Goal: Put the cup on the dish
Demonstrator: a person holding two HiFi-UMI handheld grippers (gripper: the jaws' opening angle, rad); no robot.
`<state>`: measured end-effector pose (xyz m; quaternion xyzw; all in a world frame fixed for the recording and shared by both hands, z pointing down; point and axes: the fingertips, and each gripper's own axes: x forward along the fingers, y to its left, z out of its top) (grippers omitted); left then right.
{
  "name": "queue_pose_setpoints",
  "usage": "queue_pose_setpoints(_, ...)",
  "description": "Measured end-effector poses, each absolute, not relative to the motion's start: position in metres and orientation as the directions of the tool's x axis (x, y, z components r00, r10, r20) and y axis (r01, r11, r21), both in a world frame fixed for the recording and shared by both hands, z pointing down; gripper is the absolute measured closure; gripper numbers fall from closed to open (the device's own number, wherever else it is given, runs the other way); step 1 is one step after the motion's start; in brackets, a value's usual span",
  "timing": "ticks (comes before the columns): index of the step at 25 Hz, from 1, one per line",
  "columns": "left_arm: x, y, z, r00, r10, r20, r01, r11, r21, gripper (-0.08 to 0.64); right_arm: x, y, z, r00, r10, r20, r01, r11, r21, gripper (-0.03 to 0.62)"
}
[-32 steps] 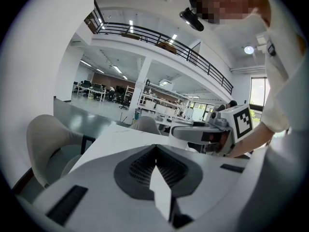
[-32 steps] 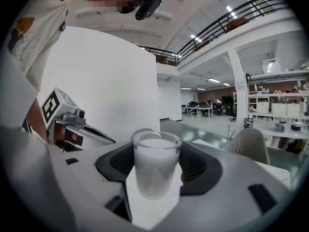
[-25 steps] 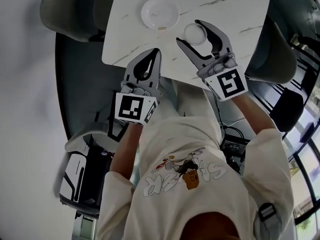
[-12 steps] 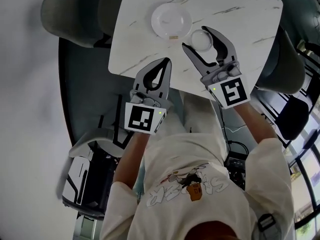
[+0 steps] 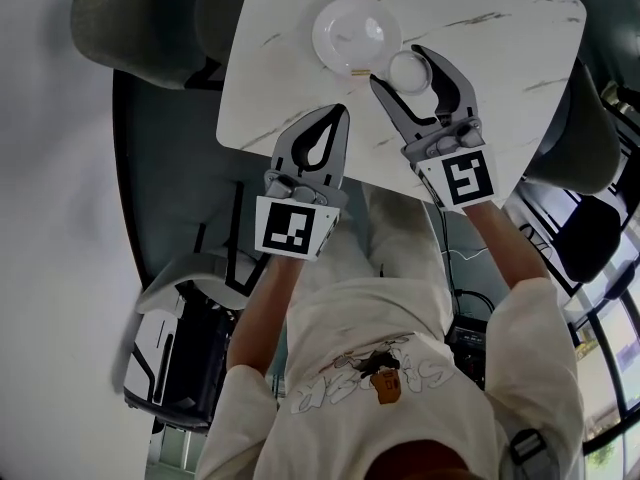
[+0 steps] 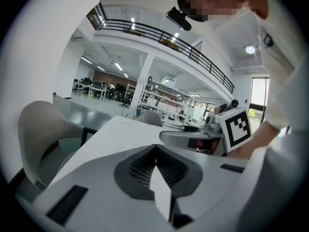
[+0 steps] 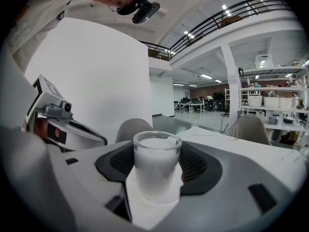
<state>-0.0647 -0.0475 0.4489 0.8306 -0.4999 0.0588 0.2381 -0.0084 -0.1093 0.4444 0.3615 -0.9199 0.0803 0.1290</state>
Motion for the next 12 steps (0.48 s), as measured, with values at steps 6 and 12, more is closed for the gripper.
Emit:
queue_pose_setpoints(6,-0.059,-0.053,0.475,0.502,-0.793,0.347,-0.855,-0.394,0.336,0.558,-0.009,-0.120,0.470,-0.677,-0.669,0.306,-0.713,0.700,-0.048,0.321)
queue_pose_setpoints(12,-0.060,-0.063,0.496,0.493,-0.790,0.365,-0.861,-0.380,0.339,0.558,-0.016,-0.130,0.492,-0.670,-0.668,0.324,-0.718,0.694,-0.052,0.322)
